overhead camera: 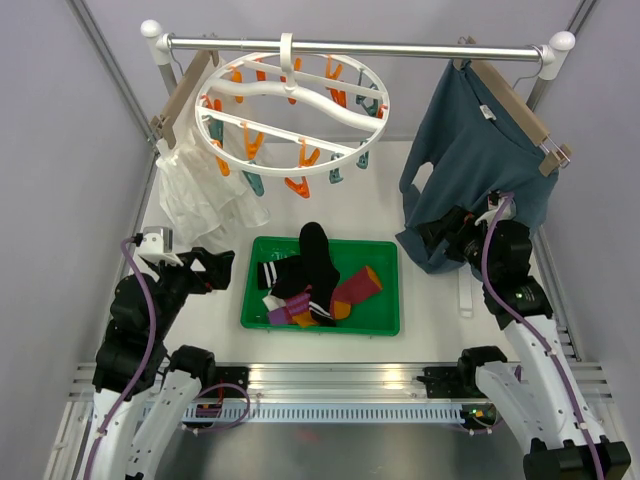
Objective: Clip the socks to the hanger
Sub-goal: Pick up the sock from the bin.
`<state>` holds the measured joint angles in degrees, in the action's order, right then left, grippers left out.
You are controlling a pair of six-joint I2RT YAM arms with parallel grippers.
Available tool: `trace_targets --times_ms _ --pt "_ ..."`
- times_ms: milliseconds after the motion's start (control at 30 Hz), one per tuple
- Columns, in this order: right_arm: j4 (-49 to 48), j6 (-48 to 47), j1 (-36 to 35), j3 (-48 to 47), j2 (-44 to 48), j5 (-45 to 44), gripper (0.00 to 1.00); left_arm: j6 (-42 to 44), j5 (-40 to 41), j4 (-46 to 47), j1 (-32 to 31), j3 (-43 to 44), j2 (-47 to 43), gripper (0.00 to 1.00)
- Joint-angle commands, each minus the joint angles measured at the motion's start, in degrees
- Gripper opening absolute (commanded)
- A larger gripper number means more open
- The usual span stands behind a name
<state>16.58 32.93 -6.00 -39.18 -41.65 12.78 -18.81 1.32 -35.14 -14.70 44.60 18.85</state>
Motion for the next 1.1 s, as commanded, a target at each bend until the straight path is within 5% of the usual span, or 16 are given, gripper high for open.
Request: trace_targets --times_ms 0,367,800,1067 --pt "0.9 -0.8 0.2 -1.1 1.3 -0.9 0.98 -0.8 -0.7 0.1 0.3 0.0 0.3 1.0" --pt "-0.7 -0.1 -4.7 -0.5 2.8 4.1 0.98 -0.8 -1.1 0.2 0.3 0.0 0.1 1.0" --pt "-3.3 3.8 -48.5 -2.0 -8.4 -33.9 0.97 -0.7 -1.1 0.2 0.3 0.0 0.2 1.0" --pt "-11.6 -0.6 -66.0 -2.8 -22.2 -44.7 0.79 -0.8 -1.1 0.2 0.3 0.0 0.6 1.0"
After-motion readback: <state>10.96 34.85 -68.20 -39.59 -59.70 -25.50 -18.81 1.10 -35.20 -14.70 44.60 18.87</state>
